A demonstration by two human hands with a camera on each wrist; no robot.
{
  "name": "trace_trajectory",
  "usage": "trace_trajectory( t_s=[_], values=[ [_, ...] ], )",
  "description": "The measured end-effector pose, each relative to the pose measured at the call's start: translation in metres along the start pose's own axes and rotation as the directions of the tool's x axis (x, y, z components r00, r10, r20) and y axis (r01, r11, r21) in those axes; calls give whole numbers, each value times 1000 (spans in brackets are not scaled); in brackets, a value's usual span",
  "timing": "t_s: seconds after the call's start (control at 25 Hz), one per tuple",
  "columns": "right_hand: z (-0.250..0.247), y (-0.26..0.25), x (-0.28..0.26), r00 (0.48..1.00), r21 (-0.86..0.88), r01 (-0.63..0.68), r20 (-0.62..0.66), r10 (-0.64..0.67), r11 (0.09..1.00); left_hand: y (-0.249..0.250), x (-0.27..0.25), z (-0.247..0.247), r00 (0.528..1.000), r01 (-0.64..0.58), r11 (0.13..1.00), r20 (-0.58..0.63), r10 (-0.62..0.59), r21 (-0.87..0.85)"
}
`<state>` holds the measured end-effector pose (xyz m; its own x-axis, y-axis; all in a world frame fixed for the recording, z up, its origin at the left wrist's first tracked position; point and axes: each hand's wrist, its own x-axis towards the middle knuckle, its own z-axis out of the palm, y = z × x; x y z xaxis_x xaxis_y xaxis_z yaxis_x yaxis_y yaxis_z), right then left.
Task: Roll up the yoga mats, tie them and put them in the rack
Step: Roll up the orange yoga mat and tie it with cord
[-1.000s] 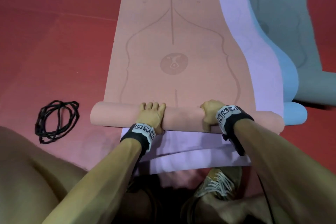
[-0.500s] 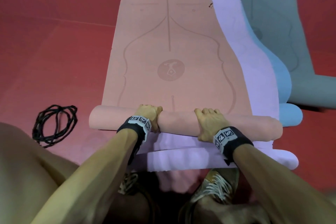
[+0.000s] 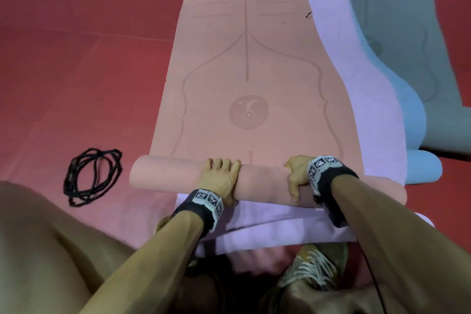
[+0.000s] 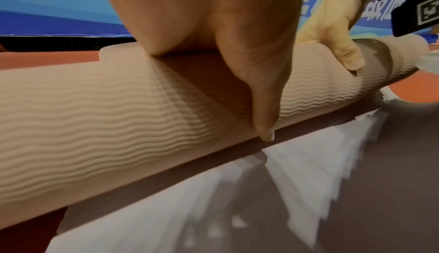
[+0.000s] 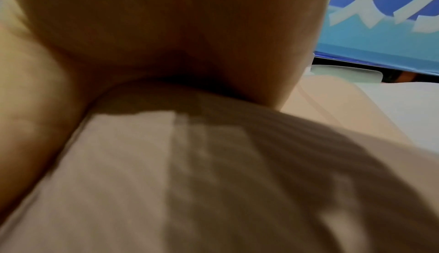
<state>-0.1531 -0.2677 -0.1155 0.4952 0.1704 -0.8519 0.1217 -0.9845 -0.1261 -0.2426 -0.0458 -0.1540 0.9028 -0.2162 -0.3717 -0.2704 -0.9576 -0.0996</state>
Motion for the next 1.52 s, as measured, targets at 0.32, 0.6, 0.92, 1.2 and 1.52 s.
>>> trace_trajectory(
  t_s=[0.32, 0.6, 0.92, 1.2, 1.52],
  values=[
    [26, 2, -12, 981, -94, 63, -178, -79, 994, -18, 31, -29, 968, 37, 985, 252, 7, -169],
    [40, -13, -32, 930, -283, 2, -353, -106, 959, -16, 31, -24, 964, 25, 984, 264, 24, -178],
    [4, -7, -1, 1000, -23, -27, -9, 27, 999, 2, 2, -1, 999, -28, 999, 28, 28, -17],
    [29, -2, -11, 990, -33, 26, -138, -30, 999, -12, 28, -19, 978, -52, 989, 194, 78, -135],
    [46, -13, -28, 953, -280, 31, -280, -112, 959, -4, 10, -5, 993, -27, 997, 109, 35, -74]
  ],
)
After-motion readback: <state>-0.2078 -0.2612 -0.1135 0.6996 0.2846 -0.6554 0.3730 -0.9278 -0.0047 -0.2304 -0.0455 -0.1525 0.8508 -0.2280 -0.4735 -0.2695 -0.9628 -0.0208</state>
